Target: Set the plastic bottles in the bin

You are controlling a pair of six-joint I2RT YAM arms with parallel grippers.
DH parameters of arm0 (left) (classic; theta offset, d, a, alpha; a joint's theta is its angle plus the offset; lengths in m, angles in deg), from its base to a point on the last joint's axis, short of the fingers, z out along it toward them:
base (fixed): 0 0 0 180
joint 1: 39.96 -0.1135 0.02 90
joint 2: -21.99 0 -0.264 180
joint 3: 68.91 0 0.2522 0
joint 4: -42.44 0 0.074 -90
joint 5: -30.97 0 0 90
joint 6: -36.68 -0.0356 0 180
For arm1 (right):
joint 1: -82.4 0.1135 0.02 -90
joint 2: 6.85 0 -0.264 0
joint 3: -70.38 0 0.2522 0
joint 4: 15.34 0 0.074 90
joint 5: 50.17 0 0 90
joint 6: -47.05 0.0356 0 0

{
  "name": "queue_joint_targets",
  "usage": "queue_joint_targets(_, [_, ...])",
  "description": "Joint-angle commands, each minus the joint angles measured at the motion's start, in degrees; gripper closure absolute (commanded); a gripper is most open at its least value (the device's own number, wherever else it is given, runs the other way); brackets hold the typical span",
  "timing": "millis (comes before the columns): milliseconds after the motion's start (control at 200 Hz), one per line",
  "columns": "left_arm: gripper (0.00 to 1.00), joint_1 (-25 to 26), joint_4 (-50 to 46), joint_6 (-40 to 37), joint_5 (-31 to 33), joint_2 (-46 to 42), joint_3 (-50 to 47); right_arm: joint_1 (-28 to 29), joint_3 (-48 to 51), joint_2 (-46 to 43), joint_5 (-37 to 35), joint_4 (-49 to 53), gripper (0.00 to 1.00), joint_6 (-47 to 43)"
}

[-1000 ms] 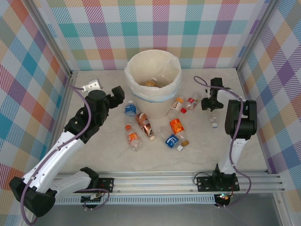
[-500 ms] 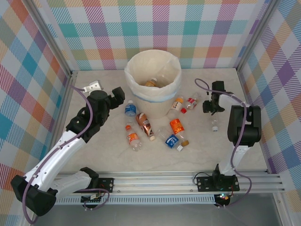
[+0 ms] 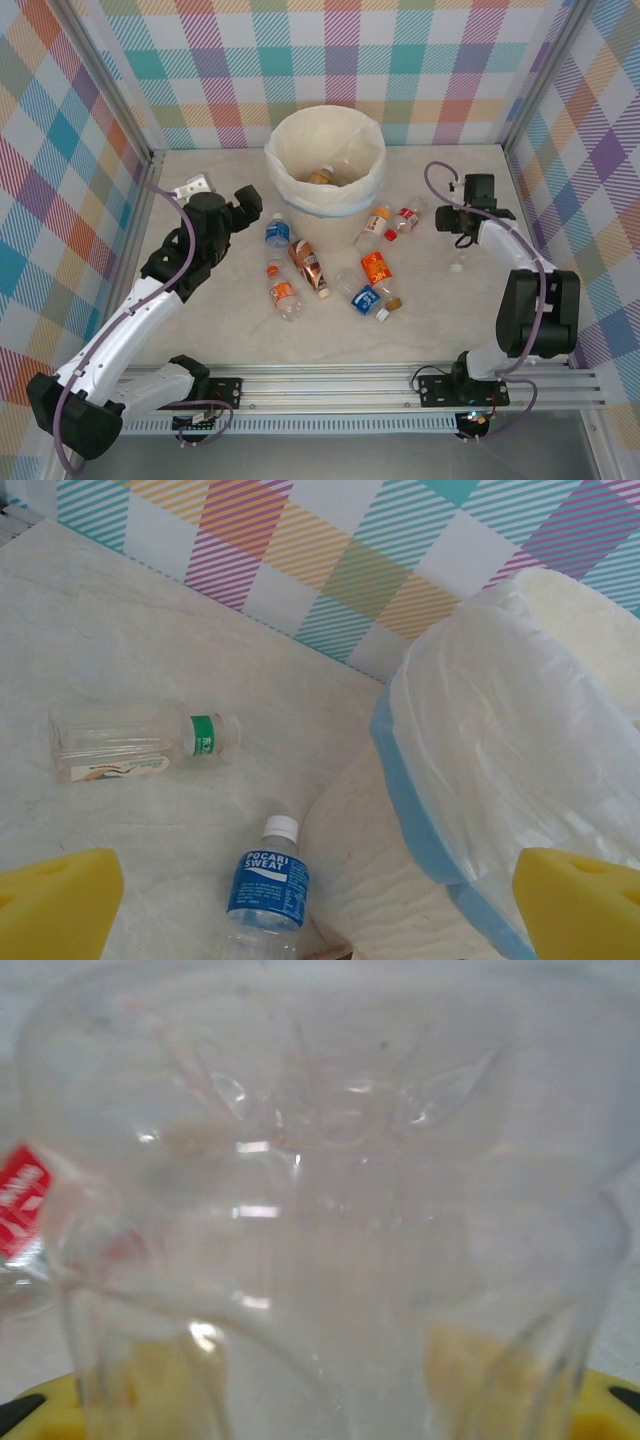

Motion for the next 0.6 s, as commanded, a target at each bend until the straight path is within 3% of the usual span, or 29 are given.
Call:
queue_joint_targets(0, [0.00,-1.14,1.39,1.19,-1.18,0.02,-1.50,-0.22,1.70,-5.77,8.61,-4.35,0.48,0.99])
queue_joint_targets(330, [0.00,-2.46,1.39,1.87,-2.37,-0.74,-2.71,-0.08,-3.80,-16.99,27.72,-7.75,0.49,10.91])
queue_joint_targets(455, [0.00,-2.92,1.40,2.74,-2.33,-1.94,-4.28,0.59,-7.99,-17.51,40.80,-14.40,0.48,17.72])
queue_joint_targets(595, [0.00,-3.43,1.39,4.02,-2.76,-3.15,-5.99,4.85,-13.98,-15.79,46.09,-19.31,0.47,20.99])
